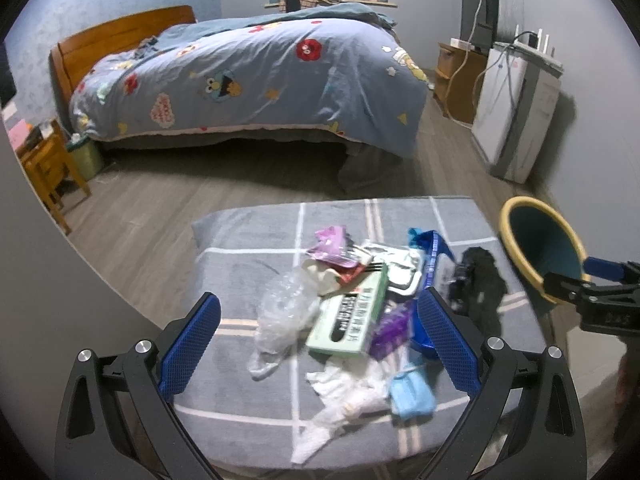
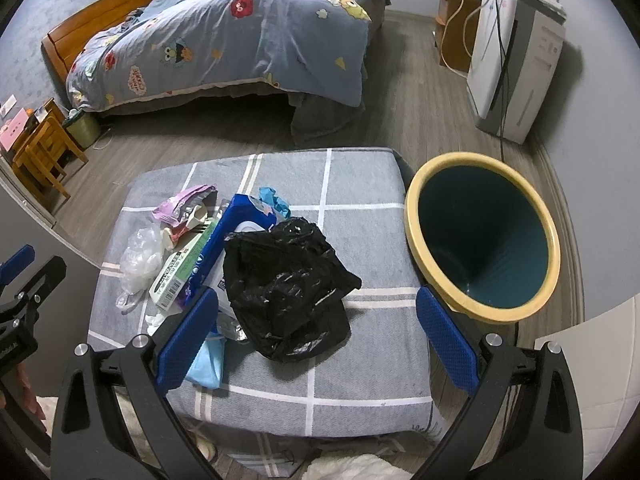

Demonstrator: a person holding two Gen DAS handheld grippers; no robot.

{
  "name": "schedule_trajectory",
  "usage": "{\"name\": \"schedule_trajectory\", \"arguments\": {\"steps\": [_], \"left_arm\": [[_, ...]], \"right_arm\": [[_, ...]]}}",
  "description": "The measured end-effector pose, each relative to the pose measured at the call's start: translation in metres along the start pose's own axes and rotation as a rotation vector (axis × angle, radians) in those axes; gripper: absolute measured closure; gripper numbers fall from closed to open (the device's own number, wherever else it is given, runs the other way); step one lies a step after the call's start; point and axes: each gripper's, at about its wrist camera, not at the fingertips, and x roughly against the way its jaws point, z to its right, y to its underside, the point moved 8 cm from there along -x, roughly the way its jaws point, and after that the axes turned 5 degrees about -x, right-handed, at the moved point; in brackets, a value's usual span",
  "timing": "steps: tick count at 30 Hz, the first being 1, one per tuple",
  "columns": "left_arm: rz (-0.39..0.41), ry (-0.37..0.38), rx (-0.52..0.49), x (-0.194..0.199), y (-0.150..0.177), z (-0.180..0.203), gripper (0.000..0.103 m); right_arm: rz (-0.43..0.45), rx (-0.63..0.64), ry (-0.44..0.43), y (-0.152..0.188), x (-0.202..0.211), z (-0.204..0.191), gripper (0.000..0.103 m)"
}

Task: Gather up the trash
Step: 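Grasp the black plastic bag with the right tool while the left tool grasps the pink wrapper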

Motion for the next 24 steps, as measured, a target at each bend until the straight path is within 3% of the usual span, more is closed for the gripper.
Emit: {"name": "schedule_trajectory", "arguments": {"steps": [6,10,13,18,21,24], "left_arm": [[0.022,-0.056,-0.038,-0.014,-0.01,-0.012,0.005],[-0.05,-0.047,-0.035,-0.038,-0.006,-0.021,0.005],[-0.116,-0.033,-0.02,-0.055,0.004,-0.023,0.005],[-0.117,-0.033,-0.046,-0.068,0.002,-0.02,0.005],[-0.111,-0.028,-0.066,-0.081,-0.006,-0.015,0.005],[-0.112,-0.005,-0.078,-0.099,-0.014,-0.009,0.005]], "right_arm": [[-0.106,-0.008,0.001,0.001,-0.034,-0.003,0.006],[-0.148,-0.033,-0.009,0.001,-0.057,-0.01,0.006],[-0.162,0.035,-0.003,0.005,-0.072,-0.025,0.006],[-0.161,0.085,0.014,0.002,-0.094,-0.036,0.009],[-0.171,0.082,0.0,-0.001,-0.1,-0.035,0.028],[-0.174,0.078,-0.012,-0.004,-0.1,-0.032,0.055]]}}
